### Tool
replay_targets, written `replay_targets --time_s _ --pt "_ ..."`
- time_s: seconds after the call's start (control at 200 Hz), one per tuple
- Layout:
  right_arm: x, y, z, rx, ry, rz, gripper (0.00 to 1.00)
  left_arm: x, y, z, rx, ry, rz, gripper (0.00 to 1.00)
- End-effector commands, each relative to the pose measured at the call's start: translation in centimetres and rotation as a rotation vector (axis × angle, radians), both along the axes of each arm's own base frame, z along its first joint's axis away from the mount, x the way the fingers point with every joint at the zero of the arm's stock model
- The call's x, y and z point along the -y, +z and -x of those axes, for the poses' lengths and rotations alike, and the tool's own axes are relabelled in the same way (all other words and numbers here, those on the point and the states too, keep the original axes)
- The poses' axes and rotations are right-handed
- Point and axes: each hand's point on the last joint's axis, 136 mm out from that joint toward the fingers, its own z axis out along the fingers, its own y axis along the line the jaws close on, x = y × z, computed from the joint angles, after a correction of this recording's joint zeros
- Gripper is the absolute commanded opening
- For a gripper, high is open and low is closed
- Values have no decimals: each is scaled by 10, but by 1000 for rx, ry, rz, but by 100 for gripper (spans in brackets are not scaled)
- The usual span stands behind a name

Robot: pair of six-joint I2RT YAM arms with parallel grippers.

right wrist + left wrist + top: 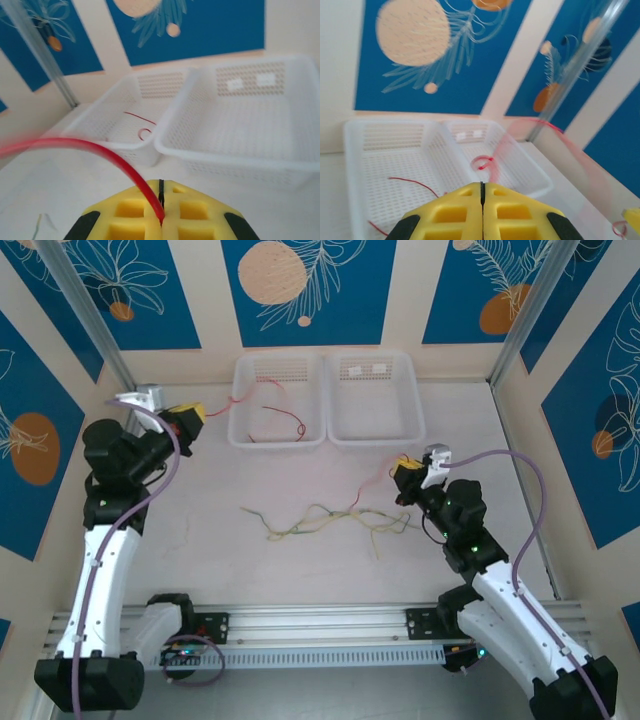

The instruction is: Untangle the cables

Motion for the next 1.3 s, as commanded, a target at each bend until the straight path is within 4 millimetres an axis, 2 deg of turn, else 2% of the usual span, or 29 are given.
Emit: replay_targets --time_s 0.0,0.125,0.235,0.315,0.48,0.585,0.69,0.83,0.99,1.14,1.295 --pt "16 -7 -3 -78 -76 -39 0 -20 7 1 16 59 31 0" --pt "24 -9 -3 -105 -97 -44 0 -35 9 4 25 100 21 0" --pt "15 -2 0 -88 -41 -60 0 -28 13 5 19 43 36 0" --pt "3 6 3 -57 27 -70 0 -19 8 5 3 -11 30 0" --pt "-43 34 16 22 246 -84 0 29 -8 17 -20 -119 -86 0" --pt "-83 43 24 40 374 -16 0 58 -14 22 -46 -205 -95 0" --pt "-111 57 31 82 447 11 0 65 -17 17 -46 -200 -77 0" --pt "-131 72 34 75 538 -51 0 68 -22 4 -62 -200 -54 0" --pt "-140 71 32 45 549 -55 0 66 -26 -16 -84 -156 -52 0" --pt "-130 65 24 -9 461 -75 0 54 -36 -38 -101 -54 -105 0" --pt "-124 59 26 -24 442 -73 0 42 -41 -69 -103 49 -151 0"
